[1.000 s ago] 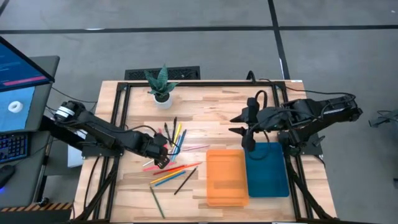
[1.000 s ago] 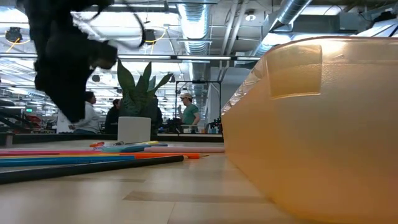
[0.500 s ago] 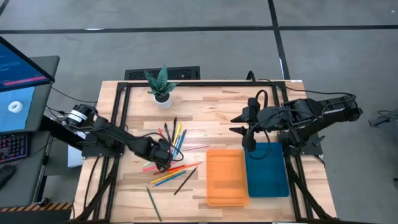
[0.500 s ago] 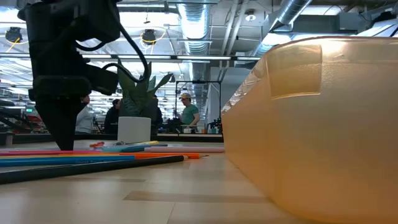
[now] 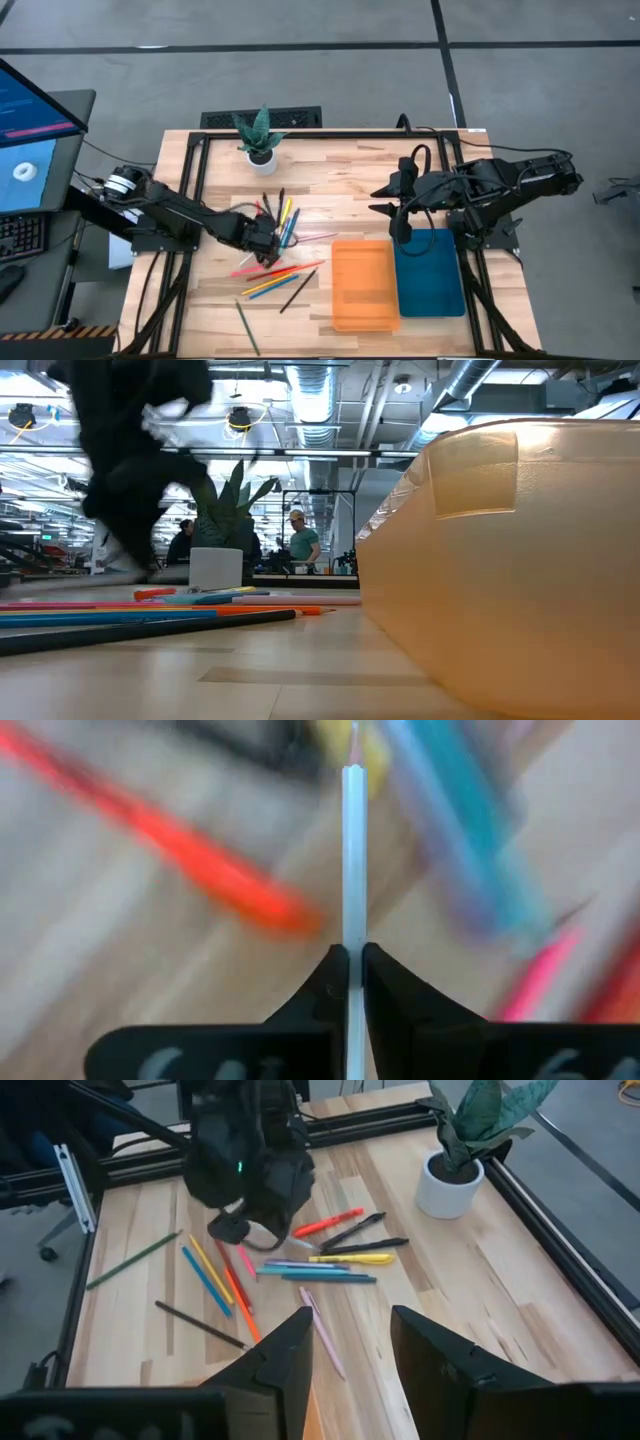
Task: Sort pens & pencils
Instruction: Put the white pencil into the blue bin
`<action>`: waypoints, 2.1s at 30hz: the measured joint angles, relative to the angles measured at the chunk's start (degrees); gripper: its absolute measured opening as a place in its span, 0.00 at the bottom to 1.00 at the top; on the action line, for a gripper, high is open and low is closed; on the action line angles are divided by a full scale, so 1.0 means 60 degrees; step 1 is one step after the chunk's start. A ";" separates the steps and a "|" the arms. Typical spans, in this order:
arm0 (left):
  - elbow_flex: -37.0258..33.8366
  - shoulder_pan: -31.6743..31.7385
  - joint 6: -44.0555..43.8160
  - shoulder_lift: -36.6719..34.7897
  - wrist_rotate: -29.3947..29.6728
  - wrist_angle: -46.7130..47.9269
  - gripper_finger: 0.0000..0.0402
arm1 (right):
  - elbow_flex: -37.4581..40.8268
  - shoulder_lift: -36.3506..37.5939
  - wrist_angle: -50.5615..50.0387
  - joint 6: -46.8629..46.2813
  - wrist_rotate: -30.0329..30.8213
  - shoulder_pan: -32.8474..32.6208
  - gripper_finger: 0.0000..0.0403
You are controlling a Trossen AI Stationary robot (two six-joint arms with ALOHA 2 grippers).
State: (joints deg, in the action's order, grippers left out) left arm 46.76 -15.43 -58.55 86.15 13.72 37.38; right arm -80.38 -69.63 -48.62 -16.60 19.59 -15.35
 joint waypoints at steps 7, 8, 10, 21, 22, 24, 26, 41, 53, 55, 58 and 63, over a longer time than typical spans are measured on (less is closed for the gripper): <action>0.0478 -0.0057 -0.0748 -0.1813 0.1384 -0.0047 0.00 | 0.0000 0.0000 0.0386 0.0056 -0.0003 0.0000 0.40; 0.0530 -0.0072 -0.0757 -0.2088 0.1708 -0.0231 0.00 | 0.0000 0.0000 0.0517 0.0058 -0.0003 0.0000 0.40; 0.0641 -0.0116 -0.0577 -0.2610 0.2350 -0.0883 0.00 | 0.0000 0.0000 0.0863 0.0070 -0.0003 0.0000 0.40; 0.1207 -0.0085 0.4088 -0.3481 0.4034 -0.7748 0.01 | 0.0015 -0.1490 0.3572 0.0346 -0.0473 0.0149 0.52; 0.1217 -0.0088 0.4421 -0.3471 0.4046 -0.8056 0.01 | 0.0009 -0.1665 0.3949 0.0444 -0.0480 0.0191 0.55; 0.1300 -0.0080 0.4780 -0.3368 0.4023 -0.8690 0.01 | 0.0017 -0.1845 0.4318 0.0511 -0.0591 0.0250 0.59; 0.1356 -0.0082 0.5083 -0.3363 0.3996 -0.9066 0.01 | -0.0004 -0.2021 0.5047 0.0513 -0.0830 0.0372 0.62; 0.2473 -0.0012 0.5727 -0.1912 0.3303 -0.9725 0.02 | 0.0004 -0.2659 0.6443 0.0740 -0.1755 0.1042 0.61; 0.2565 0.0064 0.5759 -0.1844 0.3287 -0.9669 0.02 | 0.0000 -0.2575 0.6359 0.0918 -0.1975 0.1147 0.06; 0.2565 0.0063 0.5752 -0.1844 0.3411 -0.9648 0.02 | 0.0000 -0.2575 0.6347 0.0814 -0.1977 0.1153 0.06; 0.2568 0.0069 0.5726 -0.1836 0.3587 -0.9495 0.06 | 0.0005 -0.2419 0.5997 0.0778 -0.1895 0.1242 0.06; 0.2565 0.0092 0.5507 -0.1909 0.3721 -0.8689 0.24 | 0.0003 -0.1320 0.4523 0.0273 -0.1105 0.1618 0.06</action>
State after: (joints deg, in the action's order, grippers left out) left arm 62.15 -14.88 -25.51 74.70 36.05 -14.76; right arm -80.36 -77.54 -21.48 -14.96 12.96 -5.64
